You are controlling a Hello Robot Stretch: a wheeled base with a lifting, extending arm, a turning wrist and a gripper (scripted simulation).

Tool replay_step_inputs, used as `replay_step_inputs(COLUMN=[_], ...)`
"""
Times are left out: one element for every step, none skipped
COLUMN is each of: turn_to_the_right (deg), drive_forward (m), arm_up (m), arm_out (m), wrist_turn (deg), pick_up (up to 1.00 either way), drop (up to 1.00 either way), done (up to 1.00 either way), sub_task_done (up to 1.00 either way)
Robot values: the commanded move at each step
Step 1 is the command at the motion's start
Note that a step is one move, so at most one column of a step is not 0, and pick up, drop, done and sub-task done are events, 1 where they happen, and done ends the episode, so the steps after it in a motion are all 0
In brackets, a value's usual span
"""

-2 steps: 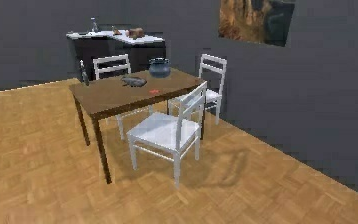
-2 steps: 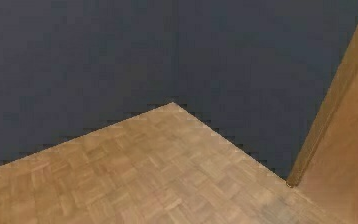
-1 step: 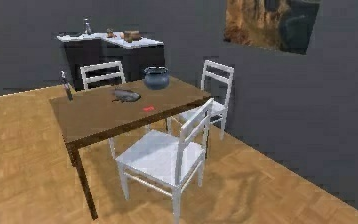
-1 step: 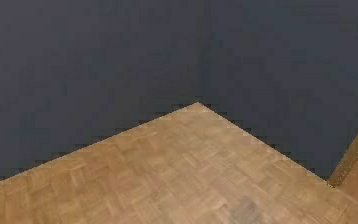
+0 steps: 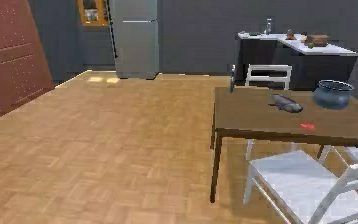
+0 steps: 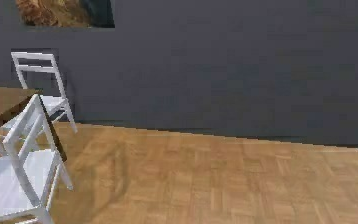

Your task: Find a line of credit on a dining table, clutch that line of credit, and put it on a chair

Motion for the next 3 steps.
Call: replay_step_inputs(turn_to_the_right=[-30.0, 0.0, 45.0], drive_forward=[0.0, 0.7, 0.0], arm_up=[0.0, 0.0, 0.0], arm_out=[0.0, 0.0, 0.0], wrist_turn=[0.0, 0.0, 0.0], pick_up=[0.0, 0.0, 0.0], drop=[0.0, 0.0, 0.0], done=[0.0, 0.0, 0.0], sub_task_done=[0.0, 0.0, 0.0])
